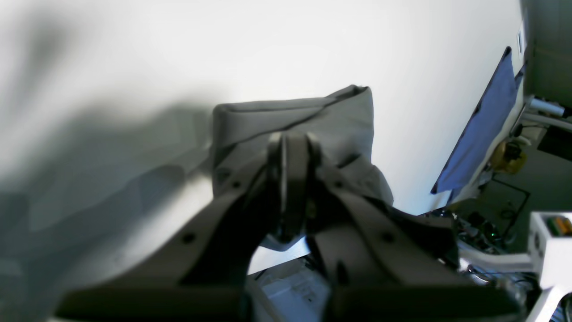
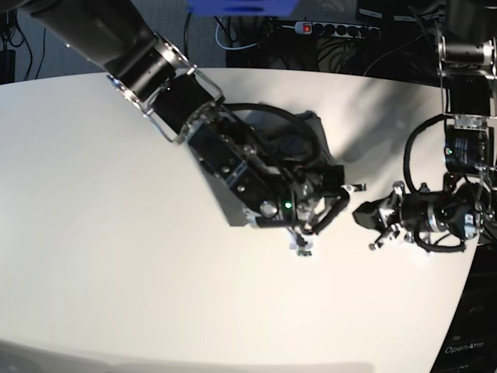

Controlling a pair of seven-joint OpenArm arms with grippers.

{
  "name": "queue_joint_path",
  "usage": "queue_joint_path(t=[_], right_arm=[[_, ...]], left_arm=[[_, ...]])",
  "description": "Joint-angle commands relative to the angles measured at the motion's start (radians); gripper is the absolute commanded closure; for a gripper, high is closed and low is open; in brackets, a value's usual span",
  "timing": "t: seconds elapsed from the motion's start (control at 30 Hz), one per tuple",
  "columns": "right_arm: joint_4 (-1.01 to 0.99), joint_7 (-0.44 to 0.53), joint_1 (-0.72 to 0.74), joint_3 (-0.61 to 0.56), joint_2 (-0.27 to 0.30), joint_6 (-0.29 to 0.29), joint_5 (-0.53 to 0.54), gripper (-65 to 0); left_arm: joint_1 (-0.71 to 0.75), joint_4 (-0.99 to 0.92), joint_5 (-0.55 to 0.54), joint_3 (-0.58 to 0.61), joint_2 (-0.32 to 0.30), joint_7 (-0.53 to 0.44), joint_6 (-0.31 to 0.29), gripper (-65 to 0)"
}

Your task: Fold the T-shirt properly

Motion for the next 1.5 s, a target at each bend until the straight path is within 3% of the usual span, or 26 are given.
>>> queue_joint_path(t=[0.0,0.2,0.3,0.6,0.93,1.1,1.3,1.47], right_arm=[[-0.005,-0.006,0.036,0.002,-0.019,-0.005,0.007,-25.2],[-0.131,-0.006,0.092,-0.03,-0.013,-0.005,0.007,0.0],[-0.166,-0.006,0.114,-0.057,0.005,-0.005,0.005,-0.7],[-0.281,-0.006,0.191,-0.193,-0.012,-0.005,0.007,-0.7],[-0.152,-0.006,0.207,-0.181,-0.021,-0.005,0.007,-0.6],[0.023,-0.006,0.204,-0.066,0.004,-0.005,0.005,-0.6],[0.178,-0.006,0.2,-0.041,0.136,-0.005,0.005,-0.6],[0.184,0.023,0.161,-0.04,0.222,-0.005,0.009,-0.6]], left_arm=[[-0.018,0.015,-0.02,-0.007,-0.013,-0.002,-0.001,-1.8],[-0.018,0.015,-0.02,-0.007,-0.015,-0.019,-0.001,-1.8],[-0.016,0.014,-0.02,-0.007,-0.015,-0.021,-0.001,-1.8],[-0.01,0.014,-0.02,-0.007,-0.016,-0.021,-0.001,-1.8],[0.004,0.014,-0.02,-0.007,-0.019,-0.021,-0.001,-1.8],[0.005,0.014,-0.02,-0.005,-0.016,-0.021,-0.001,-1.8],[0.019,0.014,-0.016,-0.005,-0.015,-0.021,-0.001,-1.8],[0.019,0.014,0.006,-0.005,-0.012,-0.021,-0.001,-1.8]])
